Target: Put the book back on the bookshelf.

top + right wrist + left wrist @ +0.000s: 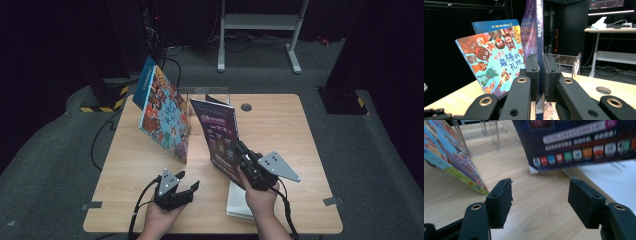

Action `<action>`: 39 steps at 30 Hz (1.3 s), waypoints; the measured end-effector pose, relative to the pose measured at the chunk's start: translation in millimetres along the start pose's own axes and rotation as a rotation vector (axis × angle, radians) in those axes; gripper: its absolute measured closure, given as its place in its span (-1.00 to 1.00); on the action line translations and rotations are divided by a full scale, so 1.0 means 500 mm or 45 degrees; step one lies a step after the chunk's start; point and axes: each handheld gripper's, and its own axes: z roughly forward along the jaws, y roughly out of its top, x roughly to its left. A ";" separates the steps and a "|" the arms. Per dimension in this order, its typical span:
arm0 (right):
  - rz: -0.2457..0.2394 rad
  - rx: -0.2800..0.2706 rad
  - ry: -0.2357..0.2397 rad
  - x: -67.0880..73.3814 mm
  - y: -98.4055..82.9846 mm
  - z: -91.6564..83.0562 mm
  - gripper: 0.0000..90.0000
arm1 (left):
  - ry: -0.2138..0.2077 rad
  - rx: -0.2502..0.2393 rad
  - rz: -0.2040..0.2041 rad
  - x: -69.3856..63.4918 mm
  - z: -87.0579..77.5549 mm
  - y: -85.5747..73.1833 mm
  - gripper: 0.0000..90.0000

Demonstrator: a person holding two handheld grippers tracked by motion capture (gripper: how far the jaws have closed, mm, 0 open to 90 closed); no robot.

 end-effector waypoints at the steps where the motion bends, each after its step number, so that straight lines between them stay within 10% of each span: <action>1: 0.001 0.000 -0.002 -0.002 -0.004 -0.002 0.89 | 0.000 -0.013 -0.008 0.001 -0.001 0.005 -0.21; 19: -0.024 -0.027 -0.010 0.004 -0.038 -0.030 0.89 | -0.120 -0.285 0.046 -0.064 -0.018 0.186 -0.31; 39: -0.059 -0.057 -0.013 0.020 -0.056 -0.056 0.88 | -0.180 -0.345 0.003 -0.086 -0.020 0.258 -0.40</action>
